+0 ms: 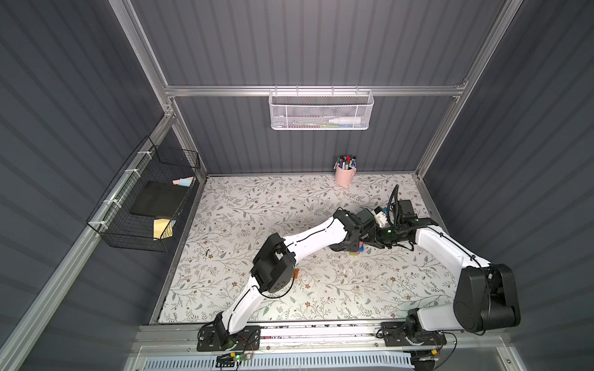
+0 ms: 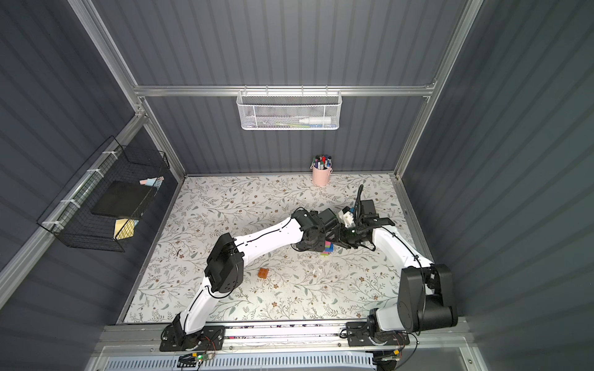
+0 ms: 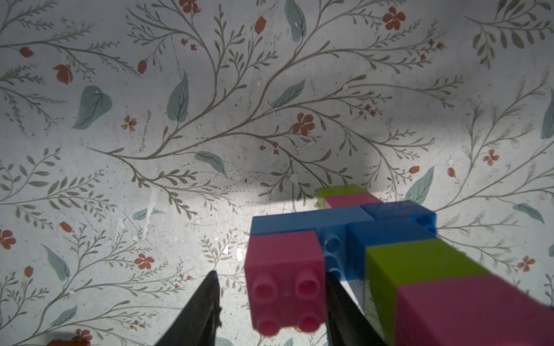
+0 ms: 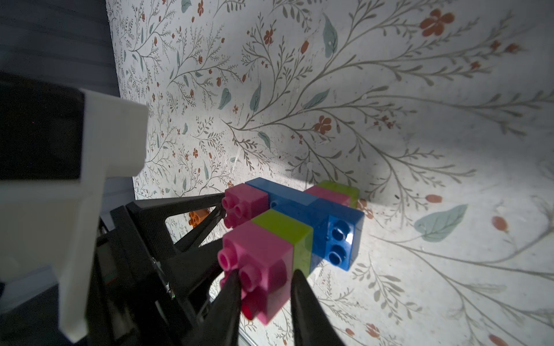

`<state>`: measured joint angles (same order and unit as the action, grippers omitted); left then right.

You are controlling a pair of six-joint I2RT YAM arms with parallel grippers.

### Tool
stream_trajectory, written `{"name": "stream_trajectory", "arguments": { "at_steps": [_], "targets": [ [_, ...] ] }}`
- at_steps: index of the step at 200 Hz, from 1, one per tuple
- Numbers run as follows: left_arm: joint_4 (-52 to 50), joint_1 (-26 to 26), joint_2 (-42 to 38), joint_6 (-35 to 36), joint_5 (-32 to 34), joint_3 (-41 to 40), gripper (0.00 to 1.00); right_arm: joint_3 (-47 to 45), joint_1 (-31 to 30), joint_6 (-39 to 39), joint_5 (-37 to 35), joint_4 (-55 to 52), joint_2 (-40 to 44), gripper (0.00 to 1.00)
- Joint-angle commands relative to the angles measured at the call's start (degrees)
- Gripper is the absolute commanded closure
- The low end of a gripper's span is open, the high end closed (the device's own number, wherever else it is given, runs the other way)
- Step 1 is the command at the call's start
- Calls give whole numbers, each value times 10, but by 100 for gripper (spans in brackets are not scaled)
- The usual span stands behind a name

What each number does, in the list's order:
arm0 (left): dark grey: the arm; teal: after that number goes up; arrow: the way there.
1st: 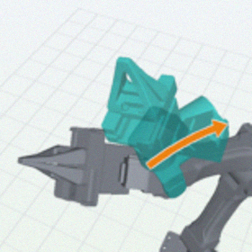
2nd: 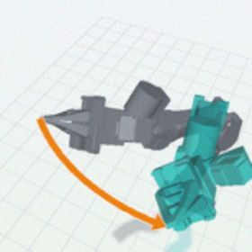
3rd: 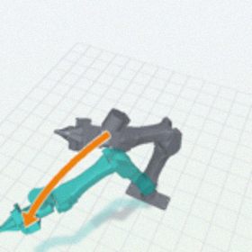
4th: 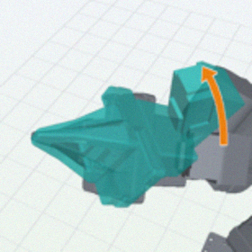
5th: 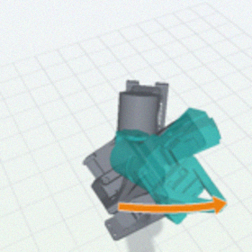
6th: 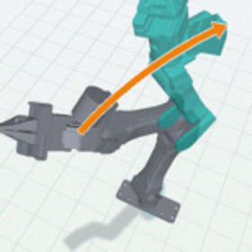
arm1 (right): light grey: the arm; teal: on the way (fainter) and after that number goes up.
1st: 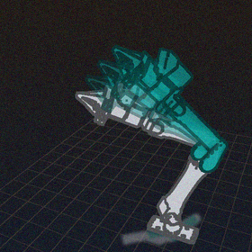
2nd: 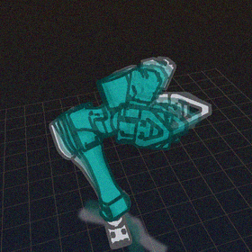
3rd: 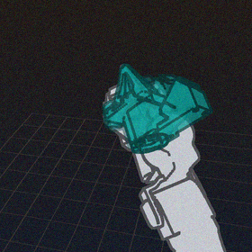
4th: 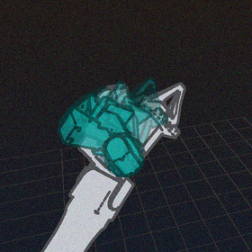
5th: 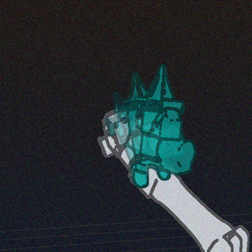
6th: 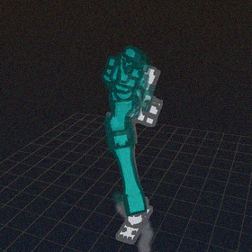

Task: Assemble the number 4 with lego
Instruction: Assemble the lego brick with the lego brick.

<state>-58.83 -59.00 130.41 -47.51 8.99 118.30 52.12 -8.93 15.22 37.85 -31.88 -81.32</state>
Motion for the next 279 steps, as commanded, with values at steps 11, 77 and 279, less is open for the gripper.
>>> {"name": "stream_trajectory", "arguments": {
  "at_steps": [11, 77, 279],
  "targets": [
    [30, -7, -46, 8, 4, -33, 47, -24, -5, -10, -44, -51, -20, 70],
    [70, -8, -93, 7, 3, -74, 47, -24, -5, -10, -39, -50, -22, 70],
    [20, -4, -37, 27, 21, -23, 73, -23, -5, -12, -41, -50, -29, 71]
  ]
}}
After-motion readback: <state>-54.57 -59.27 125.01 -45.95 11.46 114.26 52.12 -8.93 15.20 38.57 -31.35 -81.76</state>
